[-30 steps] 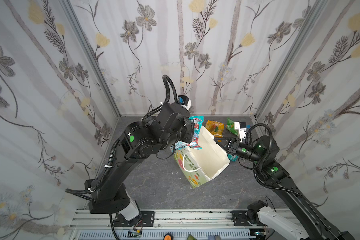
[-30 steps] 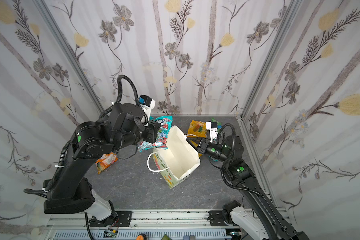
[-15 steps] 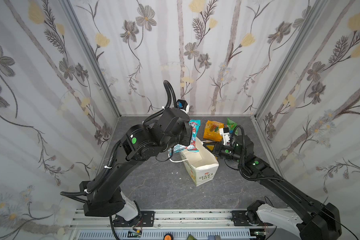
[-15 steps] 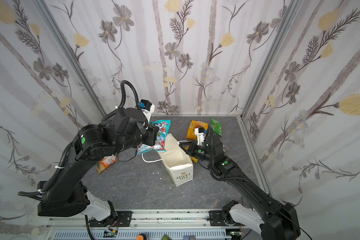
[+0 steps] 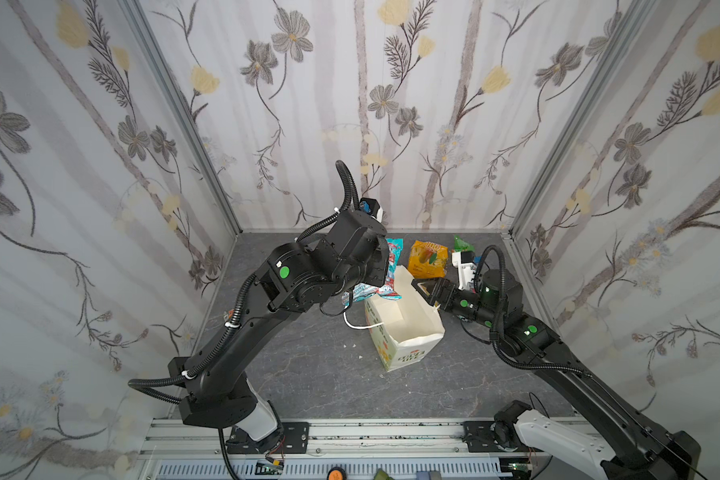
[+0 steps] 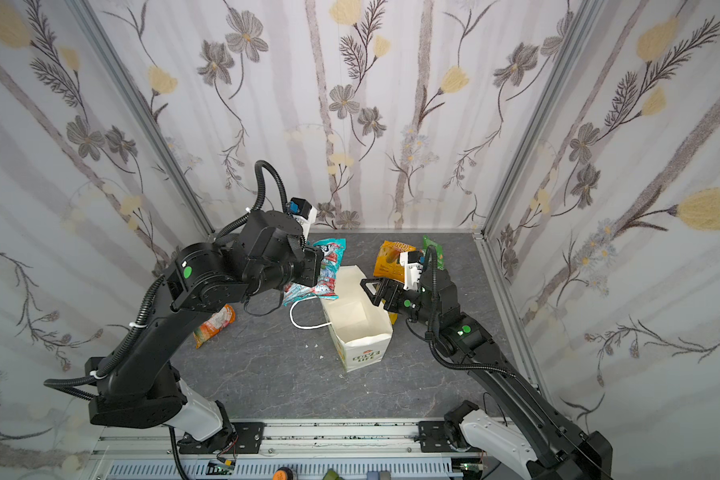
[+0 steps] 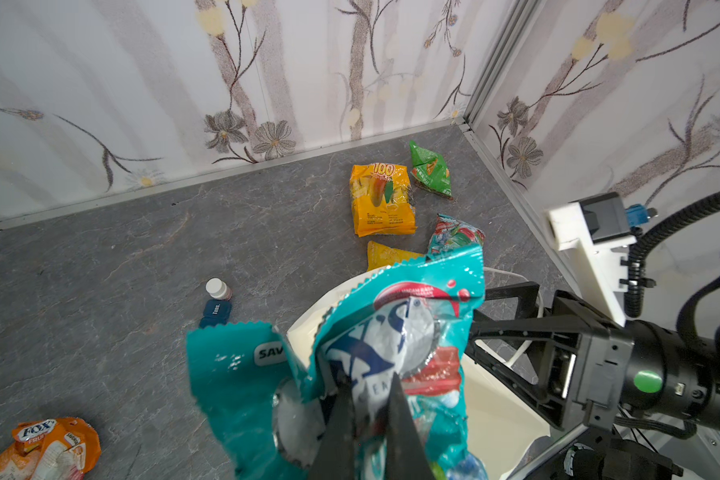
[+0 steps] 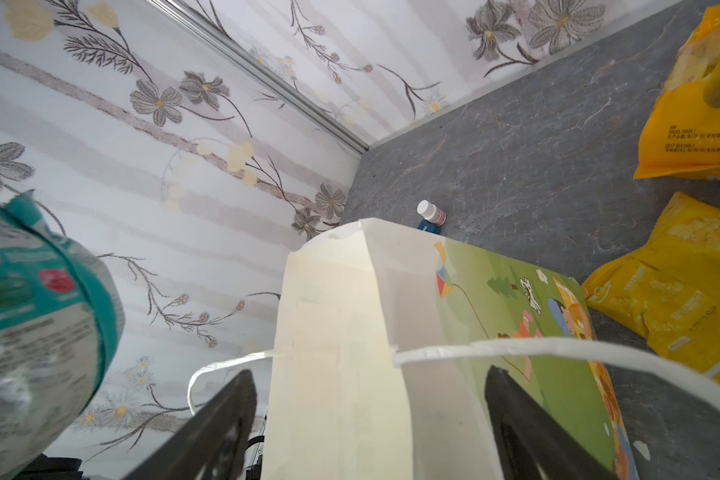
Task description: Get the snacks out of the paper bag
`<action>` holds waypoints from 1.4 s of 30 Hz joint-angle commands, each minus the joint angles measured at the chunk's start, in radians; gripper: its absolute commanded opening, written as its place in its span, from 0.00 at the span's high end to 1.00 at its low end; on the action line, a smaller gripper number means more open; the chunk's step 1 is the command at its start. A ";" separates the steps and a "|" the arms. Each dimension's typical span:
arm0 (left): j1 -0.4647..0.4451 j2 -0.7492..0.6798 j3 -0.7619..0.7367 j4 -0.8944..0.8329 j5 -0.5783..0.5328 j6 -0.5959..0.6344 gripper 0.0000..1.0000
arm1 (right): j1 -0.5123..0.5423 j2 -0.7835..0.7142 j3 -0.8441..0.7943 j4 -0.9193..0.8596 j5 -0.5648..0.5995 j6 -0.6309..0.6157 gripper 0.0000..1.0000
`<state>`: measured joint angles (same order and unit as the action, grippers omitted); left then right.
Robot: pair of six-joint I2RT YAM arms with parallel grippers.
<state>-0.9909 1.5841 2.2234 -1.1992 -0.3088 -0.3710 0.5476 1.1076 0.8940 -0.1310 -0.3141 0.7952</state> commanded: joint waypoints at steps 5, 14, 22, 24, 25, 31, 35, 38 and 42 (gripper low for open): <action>0.012 0.035 0.043 0.052 0.018 -0.005 1.00 | -0.020 -0.087 0.033 -0.041 0.046 -0.084 0.01; 0.040 0.148 0.036 0.073 0.122 -0.021 1.00 | -0.103 -0.036 -0.038 -0.031 -0.067 -0.093 0.00; 0.056 0.304 0.059 0.062 0.192 -0.029 1.00 | -0.212 -0.073 -0.078 -0.032 -0.212 -0.189 0.00; 0.063 0.314 0.053 0.062 0.181 -0.031 1.00 | -0.227 -0.094 -0.084 -0.032 -0.240 -0.194 0.00; 0.067 0.316 0.050 0.062 0.178 -0.034 1.00 | -0.235 -0.106 -0.089 -0.033 -0.248 -0.194 0.00; 0.077 0.311 0.092 0.059 0.172 -0.026 1.00 | -0.279 -0.167 -0.065 -0.075 -0.232 -0.175 0.00; 0.077 0.313 0.157 0.047 0.159 -0.008 1.00 | -0.284 -0.204 0.002 -0.126 -0.148 -0.150 0.00; 0.075 0.308 0.201 0.050 0.157 0.009 1.00 | -0.282 -0.230 0.057 -0.134 -0.136 -0.121 0.01; 0.066 0.285 0.225 0.115 0.148 0.054 1.00 | -0.254 -0.235 0.123 -0.125 -0.168 -0.086 0.02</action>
<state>-0.9199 1.8885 2.4329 -1.1538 -0.1360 -0.3611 0.2779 0.8711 0.9882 -0.2665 -0.4747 0.6731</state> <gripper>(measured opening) 0.080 0.984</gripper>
